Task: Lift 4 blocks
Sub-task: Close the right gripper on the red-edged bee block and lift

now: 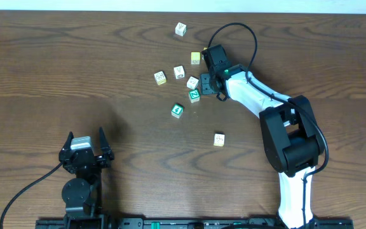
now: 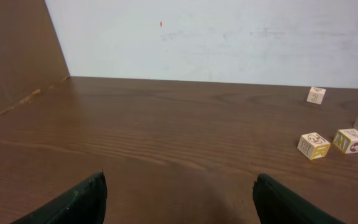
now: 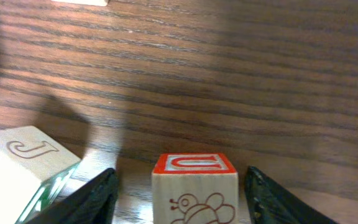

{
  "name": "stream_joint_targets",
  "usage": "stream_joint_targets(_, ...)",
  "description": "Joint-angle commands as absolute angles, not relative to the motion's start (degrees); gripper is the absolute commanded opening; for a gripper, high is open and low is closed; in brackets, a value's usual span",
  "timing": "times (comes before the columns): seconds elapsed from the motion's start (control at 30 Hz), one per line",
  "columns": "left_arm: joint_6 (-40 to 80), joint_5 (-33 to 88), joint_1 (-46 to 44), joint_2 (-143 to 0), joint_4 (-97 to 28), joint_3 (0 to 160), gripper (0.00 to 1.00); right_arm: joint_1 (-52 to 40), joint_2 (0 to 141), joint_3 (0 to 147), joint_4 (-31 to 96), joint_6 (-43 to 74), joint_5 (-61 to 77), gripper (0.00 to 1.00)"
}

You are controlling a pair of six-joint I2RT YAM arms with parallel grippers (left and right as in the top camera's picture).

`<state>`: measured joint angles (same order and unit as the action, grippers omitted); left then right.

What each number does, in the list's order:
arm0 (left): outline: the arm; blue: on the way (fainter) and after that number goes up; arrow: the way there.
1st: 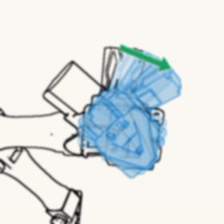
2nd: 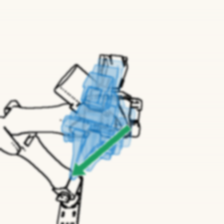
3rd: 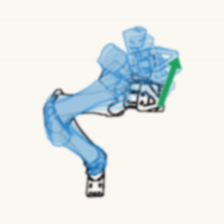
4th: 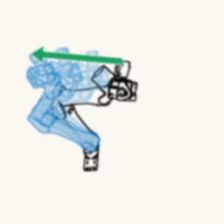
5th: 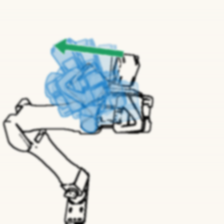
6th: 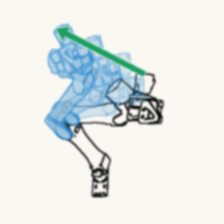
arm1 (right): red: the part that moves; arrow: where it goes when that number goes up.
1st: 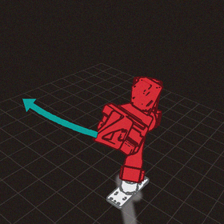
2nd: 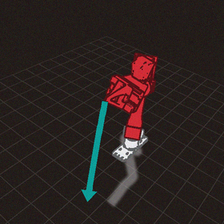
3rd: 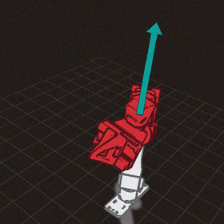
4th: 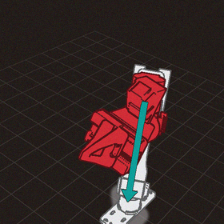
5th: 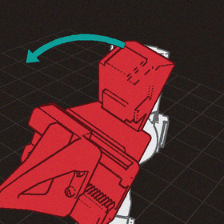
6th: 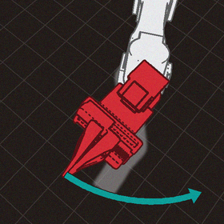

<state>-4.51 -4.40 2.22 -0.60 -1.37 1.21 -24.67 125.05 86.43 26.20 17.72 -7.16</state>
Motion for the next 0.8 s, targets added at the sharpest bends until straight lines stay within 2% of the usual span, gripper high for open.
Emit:
stream_joint_targets(0.0, -4.25, -5.13, 2.50, -0.34, -3.81, 0.23, 0.75, -24.77, 125.95, 86.48, 25.80, 14.46, -9.19, 0.66)
stream_joint_targets(0.33, -4.25, -5.13, 2.50, -0.34, -3.81, 0.23, 0.76, -24.75, 124.79, 87.46, 27.14, 12.12, -9.21, 0.65)
stream_joint_targets(0.77, -4.25, -5.13, 2.50, -0.34, -3.81, 0.23, 0.75, -24.80, 122.48, 87.68, 30.22, 15.22, -9.17, 0.59)
